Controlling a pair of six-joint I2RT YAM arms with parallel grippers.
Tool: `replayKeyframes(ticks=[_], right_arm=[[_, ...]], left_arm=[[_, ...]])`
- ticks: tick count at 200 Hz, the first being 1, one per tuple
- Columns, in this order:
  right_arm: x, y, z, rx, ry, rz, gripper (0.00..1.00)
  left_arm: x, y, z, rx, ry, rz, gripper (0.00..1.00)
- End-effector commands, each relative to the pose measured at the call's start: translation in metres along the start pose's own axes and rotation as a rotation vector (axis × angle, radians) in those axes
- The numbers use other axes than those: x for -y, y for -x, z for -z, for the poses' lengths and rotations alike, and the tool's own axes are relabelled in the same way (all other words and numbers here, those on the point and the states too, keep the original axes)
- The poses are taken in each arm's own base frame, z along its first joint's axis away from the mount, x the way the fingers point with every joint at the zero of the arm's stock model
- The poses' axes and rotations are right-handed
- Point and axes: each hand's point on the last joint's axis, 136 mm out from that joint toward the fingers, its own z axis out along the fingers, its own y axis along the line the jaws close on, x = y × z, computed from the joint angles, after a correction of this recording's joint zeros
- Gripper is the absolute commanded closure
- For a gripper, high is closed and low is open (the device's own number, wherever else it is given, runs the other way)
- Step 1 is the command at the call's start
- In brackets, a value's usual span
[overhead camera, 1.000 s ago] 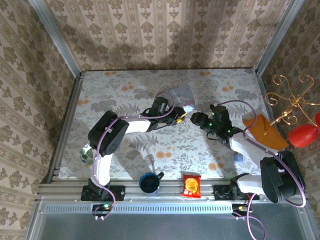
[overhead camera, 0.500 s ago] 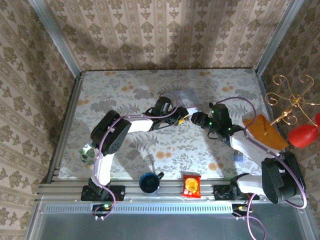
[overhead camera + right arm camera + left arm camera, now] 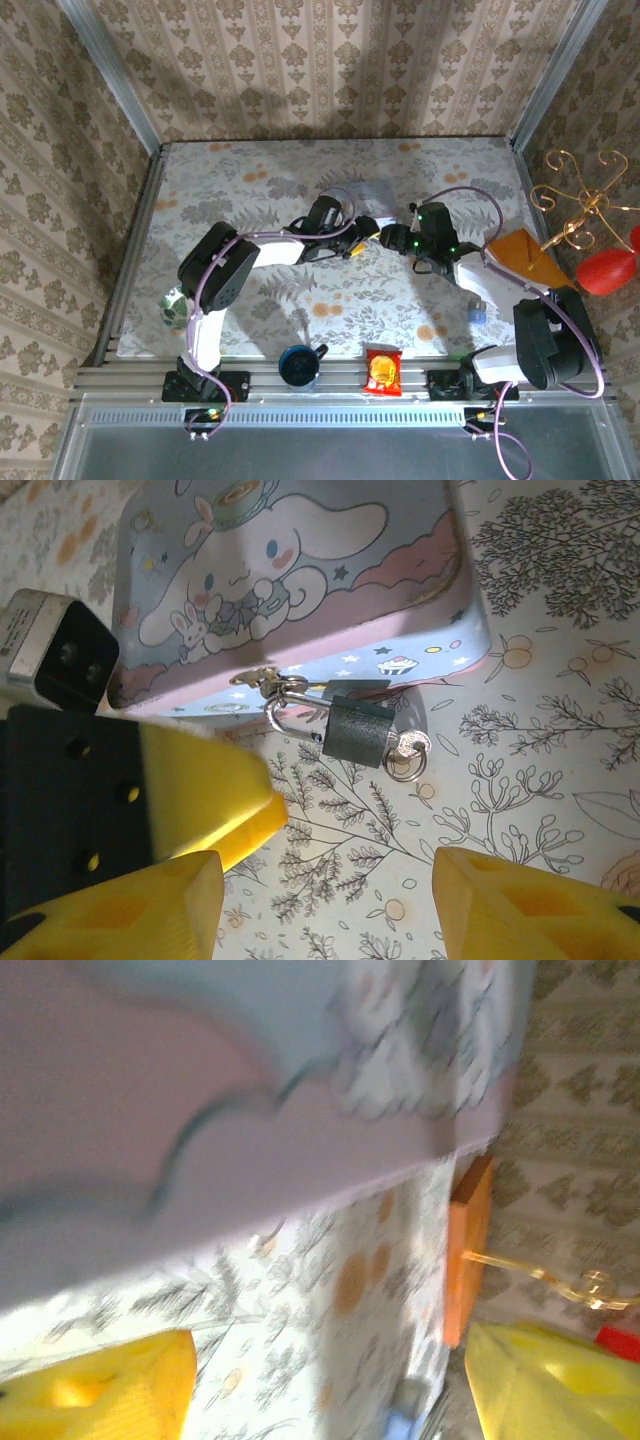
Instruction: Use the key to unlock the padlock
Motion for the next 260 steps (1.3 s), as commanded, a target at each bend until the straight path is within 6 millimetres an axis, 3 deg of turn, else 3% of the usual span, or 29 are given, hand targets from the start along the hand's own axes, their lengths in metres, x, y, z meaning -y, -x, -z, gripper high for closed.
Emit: replayKeyframes(ticks=[1,41,69,126,153,201,260], right_arm=[[-0.004,-0.001,-0.010,-0.010,0.044,0.133,0.42],[-0.003,-0.001,-0.031,-0.041,0.068,0.233,0.42],[-0.001,0.005,-0.052,-0.048,0.062,0.270,0.40],[0.005,0.019,-0.084,-0.063,0.039,0.266,0.39],[0.003,0.023,-0.090,-0.074,0.045,0.264,0.38],[-0.001,0.010,-0.111,-0.137,0.106,0.215,0.37],[0.000,0.000,-0.106,-0.140,0.153,0.145,0.50]], left_arm=[[-0.046,-0.011,0.024,-0.037,0.156,0.070,0.22],[-0.041,0.013,0.065,0.056,0.227,-0.062,0.01],[-0.046,0.030,0.076,0.113,0.248,-0.098,0.00],[-0.043,0.064,0.074,0.182,0.296,-0.221,0.00],[-0.042,0.080,0.074,0.215,0.313,-0.248,0.00],[-0.035,0.101,0.075,0.258,0.309,-0.268,0.00],[-0.032,0.105,0.078,0.268,0.312,-0.281,0.00]])
